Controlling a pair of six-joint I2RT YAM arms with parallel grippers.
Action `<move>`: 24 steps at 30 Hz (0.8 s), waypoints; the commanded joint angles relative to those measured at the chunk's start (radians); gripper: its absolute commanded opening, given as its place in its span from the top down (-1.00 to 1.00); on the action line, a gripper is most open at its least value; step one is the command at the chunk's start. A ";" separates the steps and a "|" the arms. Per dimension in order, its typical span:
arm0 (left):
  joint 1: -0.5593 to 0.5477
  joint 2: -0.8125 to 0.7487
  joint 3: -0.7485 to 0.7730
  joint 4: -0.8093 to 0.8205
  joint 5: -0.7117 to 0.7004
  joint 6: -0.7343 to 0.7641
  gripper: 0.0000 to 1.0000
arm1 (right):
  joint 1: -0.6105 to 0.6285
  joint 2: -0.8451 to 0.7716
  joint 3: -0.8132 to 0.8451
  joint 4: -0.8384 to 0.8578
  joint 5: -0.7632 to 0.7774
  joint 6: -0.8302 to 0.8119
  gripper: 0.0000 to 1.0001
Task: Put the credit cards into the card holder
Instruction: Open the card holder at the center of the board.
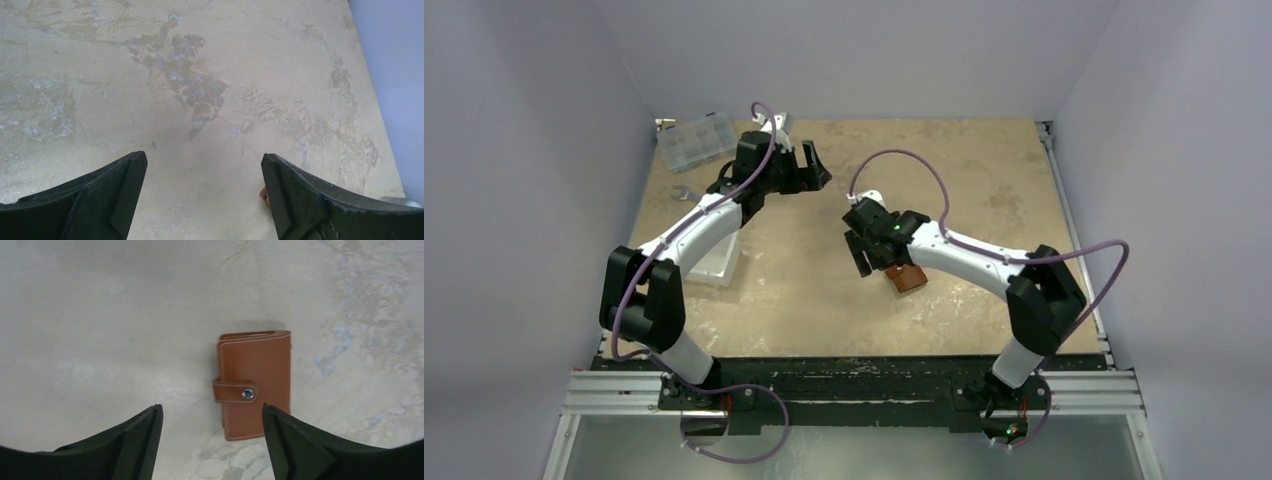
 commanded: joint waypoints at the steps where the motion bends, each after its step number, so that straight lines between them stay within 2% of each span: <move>1: 0.004 -0.022 0.041 0.007 0.016 -0.004 -0.87 | -0.065 -0.209 -0.075 0.165 -0.221 0.023 -0.60; 4: 0.000 0.028 0.066 0.008 0.112 -0.022 -0.87 | -0.228 -0.313 -0.206 0.234 -0.372 0.120 -0.33; 6: -0.007 0.075 0.082 0.008 0.184 -0.041 -0.84 | -0.331 -0.371 -0.309 0.267 -0.434 0.202 -0.27; 10: -0.029 0.136 0.096 0.005 0.247 -0.063 -0.82 | -0.418 -0.426 -0.499 0.366 -0.573 0.380 -0.39; 17: -0.046 0.143 0.103 -0.005 0.249 -0.059 -0.82 | -0.431 -0.416 -0.726 0.586 -0.690 0.596 -0.39; 21: -0.048 0.155 0.116 -0.018 0.266 -0.058 -0.82 | -0.458 -0.363 -0.708 0.697 -0.605 0.530 -0.39; 24: -0.048 0.160 0.118 -0.018 0.276 -0.060 -0.82 | -0.478 -0.203 -0.584 0.758 -0.589 0.358 -0.39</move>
